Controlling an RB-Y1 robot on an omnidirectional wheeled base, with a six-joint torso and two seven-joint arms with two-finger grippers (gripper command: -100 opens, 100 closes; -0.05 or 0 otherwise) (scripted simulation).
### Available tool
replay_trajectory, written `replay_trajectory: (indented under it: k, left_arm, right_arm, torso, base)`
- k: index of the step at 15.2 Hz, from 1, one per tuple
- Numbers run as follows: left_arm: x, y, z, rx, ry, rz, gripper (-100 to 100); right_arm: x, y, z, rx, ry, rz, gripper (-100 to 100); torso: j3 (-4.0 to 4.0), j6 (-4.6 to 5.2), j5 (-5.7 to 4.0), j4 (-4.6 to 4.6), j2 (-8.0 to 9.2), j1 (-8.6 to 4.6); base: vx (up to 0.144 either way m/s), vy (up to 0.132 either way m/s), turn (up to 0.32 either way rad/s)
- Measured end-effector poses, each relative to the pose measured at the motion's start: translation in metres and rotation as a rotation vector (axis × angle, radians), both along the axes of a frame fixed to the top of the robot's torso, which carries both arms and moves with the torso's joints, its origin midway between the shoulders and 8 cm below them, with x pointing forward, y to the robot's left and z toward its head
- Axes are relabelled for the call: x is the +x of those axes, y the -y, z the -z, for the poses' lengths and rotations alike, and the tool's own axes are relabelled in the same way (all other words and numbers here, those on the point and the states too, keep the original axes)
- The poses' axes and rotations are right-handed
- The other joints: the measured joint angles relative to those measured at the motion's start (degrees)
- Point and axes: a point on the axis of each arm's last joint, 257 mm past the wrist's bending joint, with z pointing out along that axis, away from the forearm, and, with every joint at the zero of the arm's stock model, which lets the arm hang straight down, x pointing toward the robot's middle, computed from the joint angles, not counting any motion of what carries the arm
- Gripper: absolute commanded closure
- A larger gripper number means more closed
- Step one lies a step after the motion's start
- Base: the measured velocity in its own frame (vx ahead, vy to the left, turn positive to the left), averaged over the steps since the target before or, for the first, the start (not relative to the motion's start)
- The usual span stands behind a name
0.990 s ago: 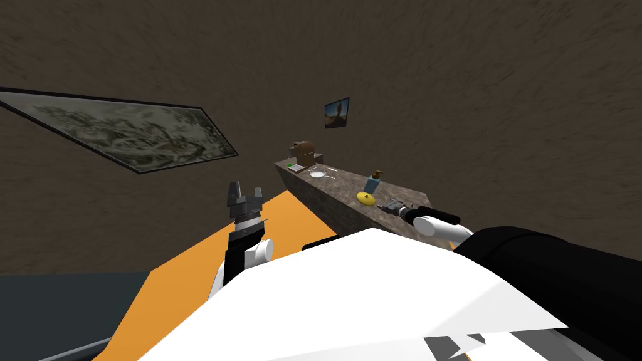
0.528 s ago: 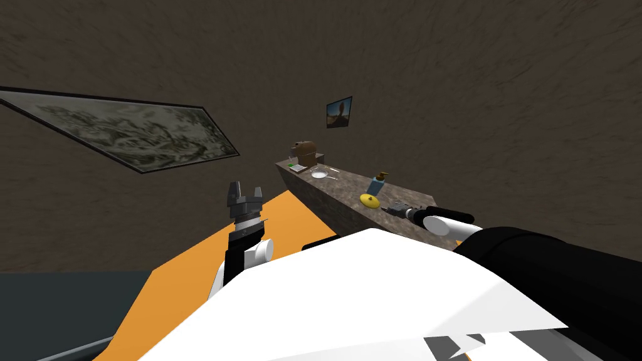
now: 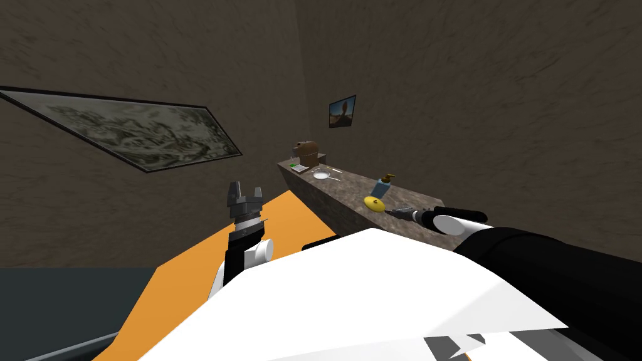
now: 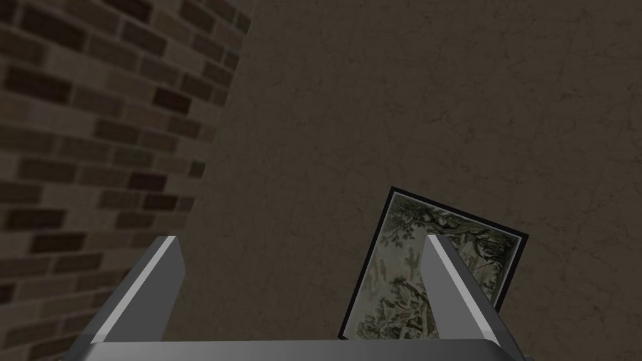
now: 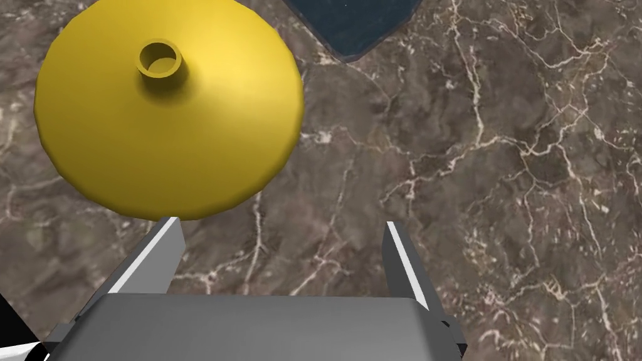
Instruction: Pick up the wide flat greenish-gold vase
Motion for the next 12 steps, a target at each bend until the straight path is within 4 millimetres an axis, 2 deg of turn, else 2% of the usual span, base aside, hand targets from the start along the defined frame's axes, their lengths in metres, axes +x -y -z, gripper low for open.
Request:
replay_trajectory:
  k: [12]
  left_arm:
    - [0.0, 0.0, 0.0, 0.0, 0.0, 0.0, 0]
  right_arm:
    - [-0.04, -0.001, -0.008, 0.221, -0.1, 0.147, -100]
  torso:
    - [-0.04, -0.01, 0.0, -0.01, -0.06, 0.0]
  base:
    - [0.056, 0.011, 0.064]
